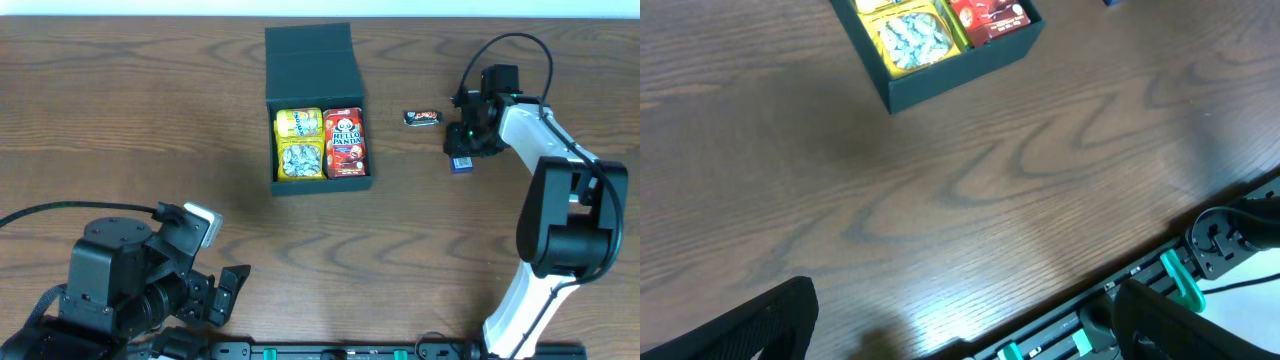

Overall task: Pack container
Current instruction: 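Grasp the blue Eclipse mint tin with the right gripper, then carry the mint tin into the box and lower it between items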

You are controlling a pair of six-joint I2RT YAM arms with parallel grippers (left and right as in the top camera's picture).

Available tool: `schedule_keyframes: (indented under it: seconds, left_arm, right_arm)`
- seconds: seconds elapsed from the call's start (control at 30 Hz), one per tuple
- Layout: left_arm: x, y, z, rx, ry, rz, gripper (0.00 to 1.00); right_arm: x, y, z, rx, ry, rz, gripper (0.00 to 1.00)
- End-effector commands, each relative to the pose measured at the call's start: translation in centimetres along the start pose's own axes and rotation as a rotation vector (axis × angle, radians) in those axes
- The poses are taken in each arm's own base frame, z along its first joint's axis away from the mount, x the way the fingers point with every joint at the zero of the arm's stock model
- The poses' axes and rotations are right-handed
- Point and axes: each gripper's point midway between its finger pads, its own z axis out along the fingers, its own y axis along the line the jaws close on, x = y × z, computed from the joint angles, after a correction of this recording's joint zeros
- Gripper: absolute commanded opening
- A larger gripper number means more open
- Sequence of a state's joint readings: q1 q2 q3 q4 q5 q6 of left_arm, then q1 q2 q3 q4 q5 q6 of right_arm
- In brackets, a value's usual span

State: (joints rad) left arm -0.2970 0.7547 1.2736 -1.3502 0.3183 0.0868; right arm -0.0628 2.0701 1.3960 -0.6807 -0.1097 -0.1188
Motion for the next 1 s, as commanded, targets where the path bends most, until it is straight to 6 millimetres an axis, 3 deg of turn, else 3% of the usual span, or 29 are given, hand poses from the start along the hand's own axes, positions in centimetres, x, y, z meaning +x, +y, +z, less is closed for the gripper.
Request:
schedule_keyframes:
  seconds: [0.0,0.23,0.47,0.63,0.8,0.97]
  left_arm:
    - [0.0,-0.1,-0.1,0.002,-0.004,0.018,0.95]
    - [0.0,-0.1,-0.1,0.002,-0.004,0.018,0.95]
    - [0.0,-0.1,-0.1,0.002,-0.004,0.018,0.95]
    - [0.0,-0.1,-0.1,0.002,-0.004,0.018,0.95]
    - [0.0,-0.1,-0.1,0.002,-0.004,0.018,0.95]
    - [0.0,-0.1,-0.1,0.002,-0.004,0.018,0.95]
  right_arm:
    - [0.1,0.9,0.1,-0.028,0.013,0.028,0.27]
    - [-3.1,4.0,-2.9,-0.072,-0.035,-0.026,0.01]
    - [-8.5,9.6,-8.8,-0.097,-0.157,-0.146,0.01]
    - [-11.4,16.4,-13.0,-0.141,-0.282,-0.278,0.01]
    - [-10.5,23.3,-14.2,-0.194,-0.325,-0.528,0.01]
    - [-7.5,29.5,-13.9,-0.216,-0.33,-0.85,0.01]
